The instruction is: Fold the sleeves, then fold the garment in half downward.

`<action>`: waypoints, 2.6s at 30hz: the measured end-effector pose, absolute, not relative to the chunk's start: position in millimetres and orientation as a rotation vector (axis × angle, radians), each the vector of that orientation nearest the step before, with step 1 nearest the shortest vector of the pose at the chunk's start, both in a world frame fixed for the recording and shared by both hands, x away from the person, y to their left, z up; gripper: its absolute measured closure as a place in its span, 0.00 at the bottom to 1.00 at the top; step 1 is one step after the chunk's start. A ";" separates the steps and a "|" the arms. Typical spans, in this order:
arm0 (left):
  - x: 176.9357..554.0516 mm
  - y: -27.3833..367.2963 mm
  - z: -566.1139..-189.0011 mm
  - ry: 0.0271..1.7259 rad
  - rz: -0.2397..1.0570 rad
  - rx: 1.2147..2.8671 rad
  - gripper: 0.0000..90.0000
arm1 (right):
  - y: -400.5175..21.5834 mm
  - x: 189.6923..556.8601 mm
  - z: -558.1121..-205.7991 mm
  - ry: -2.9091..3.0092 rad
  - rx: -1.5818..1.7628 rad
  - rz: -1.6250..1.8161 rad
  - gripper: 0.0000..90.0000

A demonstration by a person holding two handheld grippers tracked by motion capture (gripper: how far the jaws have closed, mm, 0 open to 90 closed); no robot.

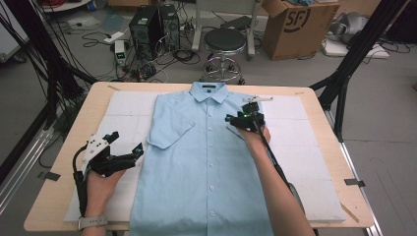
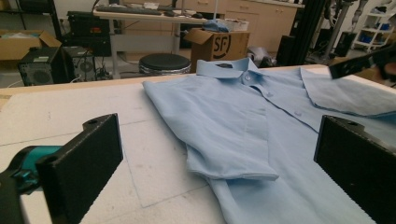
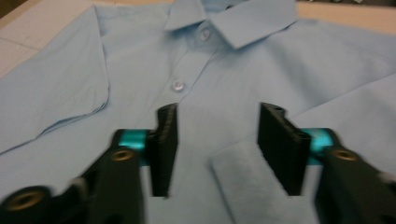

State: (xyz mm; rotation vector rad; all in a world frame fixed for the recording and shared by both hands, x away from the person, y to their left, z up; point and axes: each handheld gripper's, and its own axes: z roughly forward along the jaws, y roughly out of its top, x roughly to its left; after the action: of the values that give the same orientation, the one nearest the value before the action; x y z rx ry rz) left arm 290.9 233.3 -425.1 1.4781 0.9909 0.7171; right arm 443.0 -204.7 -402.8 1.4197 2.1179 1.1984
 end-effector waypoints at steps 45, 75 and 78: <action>287.5 221.9 -423.5 0.901 0.702 1.443 0.02 | -408.1 262.3 -429.4 1.621 1.126 1.440 0.01; 340.6 212.8 -390.0 1.051 0.695 1.553 0.02 | -398.4 261.0 -424.5 1.622 1.137 1.515 0.01; 359.0 210.5 -380.7 1.057 0.683 1.573 0.02 | -396.2 262.9 -425.5 1.642 1.123 1.508 0.01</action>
State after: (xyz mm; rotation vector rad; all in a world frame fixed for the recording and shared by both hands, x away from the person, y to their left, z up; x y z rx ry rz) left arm 359.0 210.5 -380.7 1.5728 1.0573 0.6833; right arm 262.9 -396.2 -425.5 1.1228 1.6415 1.5076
